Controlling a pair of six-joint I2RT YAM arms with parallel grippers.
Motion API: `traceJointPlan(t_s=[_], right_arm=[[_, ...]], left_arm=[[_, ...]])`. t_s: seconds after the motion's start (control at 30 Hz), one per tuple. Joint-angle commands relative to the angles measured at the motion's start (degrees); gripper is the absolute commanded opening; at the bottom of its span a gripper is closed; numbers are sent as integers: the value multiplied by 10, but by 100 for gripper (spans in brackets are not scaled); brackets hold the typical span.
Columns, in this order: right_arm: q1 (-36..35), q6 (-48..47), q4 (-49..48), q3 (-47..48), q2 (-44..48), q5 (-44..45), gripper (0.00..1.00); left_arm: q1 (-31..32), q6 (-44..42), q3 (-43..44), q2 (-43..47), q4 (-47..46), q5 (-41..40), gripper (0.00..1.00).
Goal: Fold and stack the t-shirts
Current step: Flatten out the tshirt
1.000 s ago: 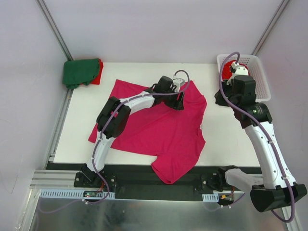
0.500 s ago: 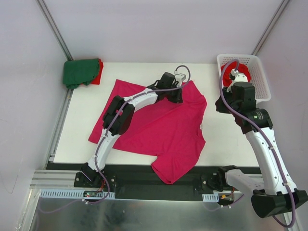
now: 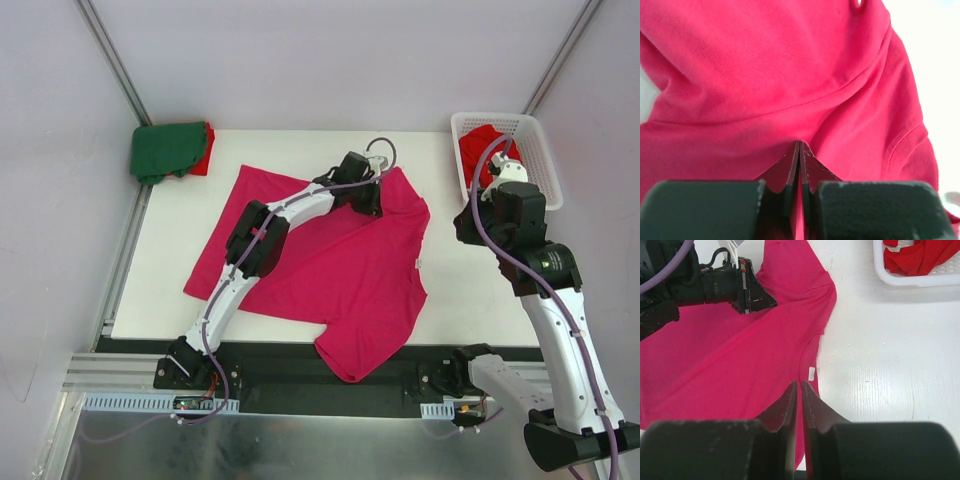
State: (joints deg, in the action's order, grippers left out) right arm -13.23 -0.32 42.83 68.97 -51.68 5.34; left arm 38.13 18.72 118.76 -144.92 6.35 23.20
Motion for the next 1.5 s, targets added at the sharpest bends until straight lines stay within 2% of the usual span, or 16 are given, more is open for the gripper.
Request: traceJointPlan(t_s=[0.0, 0.43, 0.9, 1.03, 1.13, 1.27, 1.43, 1.47], right_arm=[[1, 7, 12, 11, 22, 12, 11], [1, -12, 32, 17, 41, 25, 13], [1, -20, 45, 11, 50, 40, 13], [1, -16, 45, 3, 52, 34, 13], [0, -7, 37, -10, 52, 13, 13], [1, 18, 15, -59, 42, -35, 9], [-4, 56, -41, -135, 18, -117, 1], [-6, 62, -54, -145, 12, -125, 1]], left_arm=[[-16, 40, 46, -19, 23, 19, 0], [-75, 163, 124, -68, 42, 54, 0], [-115, 207, 154, -84, 48, 27, 0], [-120, 190, 183, -83, 45, 60, 0], [-114, 164, 191, -54, 30, 78, 0], [-105, 135, 169, 33, 12, 104, 1], [-109, 103, 51, 158, -8, 96, 4], [-111, 95, 24, 206, -12, 91, 4]])
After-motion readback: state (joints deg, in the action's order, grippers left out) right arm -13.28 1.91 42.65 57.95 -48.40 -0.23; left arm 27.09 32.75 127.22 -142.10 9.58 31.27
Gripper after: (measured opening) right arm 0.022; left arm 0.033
